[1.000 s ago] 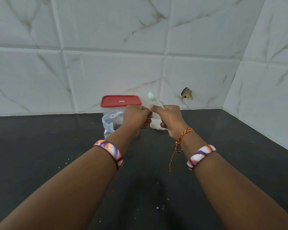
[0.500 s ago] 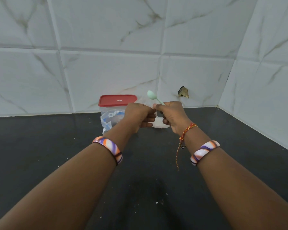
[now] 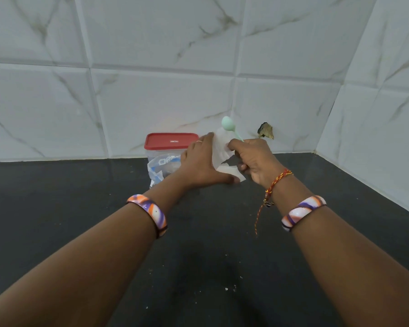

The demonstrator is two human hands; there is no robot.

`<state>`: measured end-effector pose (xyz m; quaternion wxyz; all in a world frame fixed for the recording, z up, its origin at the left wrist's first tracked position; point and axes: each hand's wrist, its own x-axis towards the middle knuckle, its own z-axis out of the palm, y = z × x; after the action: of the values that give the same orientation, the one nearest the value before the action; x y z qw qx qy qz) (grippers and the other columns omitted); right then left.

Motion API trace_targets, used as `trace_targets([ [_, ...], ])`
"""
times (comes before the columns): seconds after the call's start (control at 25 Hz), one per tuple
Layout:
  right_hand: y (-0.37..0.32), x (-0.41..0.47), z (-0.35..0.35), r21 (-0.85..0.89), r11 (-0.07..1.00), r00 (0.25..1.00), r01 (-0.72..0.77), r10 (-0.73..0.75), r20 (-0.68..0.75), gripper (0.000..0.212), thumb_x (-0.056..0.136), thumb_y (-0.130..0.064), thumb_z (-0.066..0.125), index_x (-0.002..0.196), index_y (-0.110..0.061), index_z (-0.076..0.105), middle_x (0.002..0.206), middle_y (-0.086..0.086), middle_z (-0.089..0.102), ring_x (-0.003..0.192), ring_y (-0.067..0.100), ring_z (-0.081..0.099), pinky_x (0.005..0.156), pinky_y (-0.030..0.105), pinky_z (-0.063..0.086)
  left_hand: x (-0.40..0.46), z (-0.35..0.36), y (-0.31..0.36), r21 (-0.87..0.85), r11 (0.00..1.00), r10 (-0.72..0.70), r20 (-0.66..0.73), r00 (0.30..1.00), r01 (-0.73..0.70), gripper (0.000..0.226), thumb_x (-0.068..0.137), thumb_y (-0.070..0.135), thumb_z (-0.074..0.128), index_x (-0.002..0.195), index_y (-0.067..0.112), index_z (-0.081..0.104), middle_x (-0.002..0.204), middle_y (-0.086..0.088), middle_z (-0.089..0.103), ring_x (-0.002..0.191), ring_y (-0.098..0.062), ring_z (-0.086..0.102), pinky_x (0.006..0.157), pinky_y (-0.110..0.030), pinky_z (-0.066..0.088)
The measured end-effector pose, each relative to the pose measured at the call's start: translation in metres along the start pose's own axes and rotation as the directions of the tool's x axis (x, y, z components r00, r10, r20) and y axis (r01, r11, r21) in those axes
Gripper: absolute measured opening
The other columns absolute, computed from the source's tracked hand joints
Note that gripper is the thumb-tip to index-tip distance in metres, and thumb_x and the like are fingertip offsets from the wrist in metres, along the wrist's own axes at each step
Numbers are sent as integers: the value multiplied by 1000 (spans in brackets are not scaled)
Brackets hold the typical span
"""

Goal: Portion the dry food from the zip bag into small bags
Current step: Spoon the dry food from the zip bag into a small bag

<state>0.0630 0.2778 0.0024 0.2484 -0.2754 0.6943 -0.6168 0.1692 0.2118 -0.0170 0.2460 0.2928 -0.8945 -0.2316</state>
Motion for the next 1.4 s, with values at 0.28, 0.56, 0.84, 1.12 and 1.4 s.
trace_targets([
  [0.28,-6,1,7,-80,996,996,-31,38,84,32,73,-9,70,54,-13,44,60,2,33,47,13,24,33,16,21,5,1,-9,158,976,162,-63,985,-150,65,82,14,55,141,8,28,134,-11,45,126,-27,40,105,-38,27],
  [0.56,-9,1,7,-144,987,969,-74,106,224,30,70,-6,69,53,-14,45,54,1,35,34,7,25,38,16,22,-2,-9,-18,53,970,237,-15,972,-235,62,62,38,55,114,6,47,95,-2,50,91,-21,46,86,-32,34],
  [0.84,0,-6,15,-246,968,997,49,-32,75,26,78,-6,64,59,-11,47,59,2,40,49,11,32,31,11,24,6,-9,-15,426,871,287,-36,957,-245,50,78,32,61,120,7,50,108,-8,57,101,-28,53,82,-30,32],
  [1.12,1,-8,19,-297,954,996,46,-19,92,32,83,1,53,56,-12,41,58,3,34,50,13,30,40,17,25,-2,-14,-16,373,894,292,-60,955,-250,42,76,37,63,107,10,55,95,-6,60,87,-26,57,63,-29,34],
  [1.4,-2,2,36,-349,935,991,64,-18,132,20,87,-3,54,68,-6,48,63,5,38,53,16,34,42,19,28,-5,-27,-23,344,910,265,-50,963,-232,39,74,31,62,107,11,55,92,-3,58,89,-25,57,63,-30,37],
])
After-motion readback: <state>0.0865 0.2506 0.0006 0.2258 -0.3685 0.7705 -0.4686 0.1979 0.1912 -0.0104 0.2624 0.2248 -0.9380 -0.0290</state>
